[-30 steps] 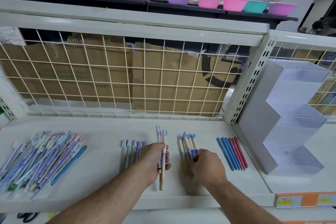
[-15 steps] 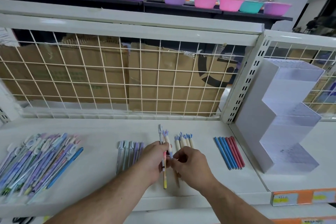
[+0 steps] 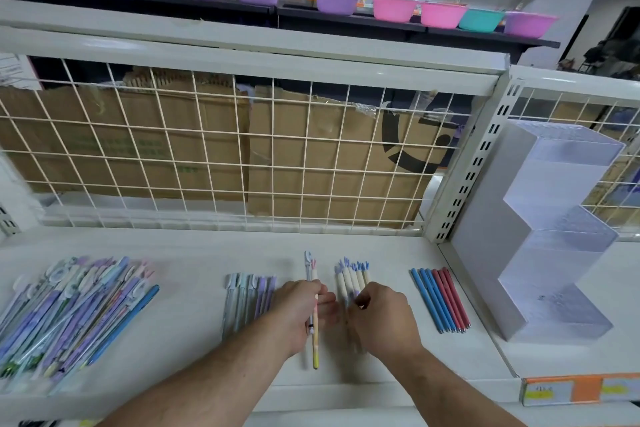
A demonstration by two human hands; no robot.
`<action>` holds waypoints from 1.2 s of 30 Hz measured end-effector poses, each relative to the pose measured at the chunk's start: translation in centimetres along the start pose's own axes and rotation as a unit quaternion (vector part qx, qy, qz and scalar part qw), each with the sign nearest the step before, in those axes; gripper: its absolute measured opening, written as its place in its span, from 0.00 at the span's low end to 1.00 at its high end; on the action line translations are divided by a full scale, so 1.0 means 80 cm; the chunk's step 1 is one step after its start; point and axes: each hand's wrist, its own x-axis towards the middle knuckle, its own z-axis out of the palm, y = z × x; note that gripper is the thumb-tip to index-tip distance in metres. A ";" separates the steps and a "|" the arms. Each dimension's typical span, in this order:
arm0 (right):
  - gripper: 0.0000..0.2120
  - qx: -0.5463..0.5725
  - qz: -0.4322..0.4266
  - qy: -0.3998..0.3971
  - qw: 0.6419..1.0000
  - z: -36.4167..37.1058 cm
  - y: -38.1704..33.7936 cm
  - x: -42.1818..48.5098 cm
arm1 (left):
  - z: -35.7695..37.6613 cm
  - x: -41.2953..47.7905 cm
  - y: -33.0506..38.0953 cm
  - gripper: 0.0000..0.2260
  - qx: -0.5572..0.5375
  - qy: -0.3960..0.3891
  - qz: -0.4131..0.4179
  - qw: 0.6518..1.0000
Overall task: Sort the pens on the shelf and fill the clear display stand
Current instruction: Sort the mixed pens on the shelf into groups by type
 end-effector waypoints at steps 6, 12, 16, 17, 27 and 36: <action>0.08 -0.070 -0.007 -0.011 0.997 0.003 0.002 0.010 | 0.012 0.001 -0.001 0.08 0.003 -0.010 -0.018 1.000; 0.07 -0.090 -0.026 -0.013 0.996 0.009 0.002 0.017 | 0.011 0.001 0.003 0.09 0.028 -0.002 -0.008 1.000; 0.07 -0.077 -0.021 -0.017 0.997 0.010 0.001 0.015 | 0.007 0.000 0.005 0.09 0.030 -0.003 -0.007 1.000; 0.07 -0.064 -0.019 -0.015 0.998 0.009 0.000 0.014 | 0.007 0.000 0.005 0.08 0.028 -0.006 -0.007 1.000; 0.05 0.268 0.007 -0.140 0.953 -0.001 -0.024 -0.013 | 0.011 -0.019 0.010 0.10 0.016 -0.050 0.032 0.998; 0.05 0.145 0.012 -0.059 0.988 0.000 -0.017 -0.013 | 0.006 -0.020 0.005 0.12 0.067 0.038 0.083 0.994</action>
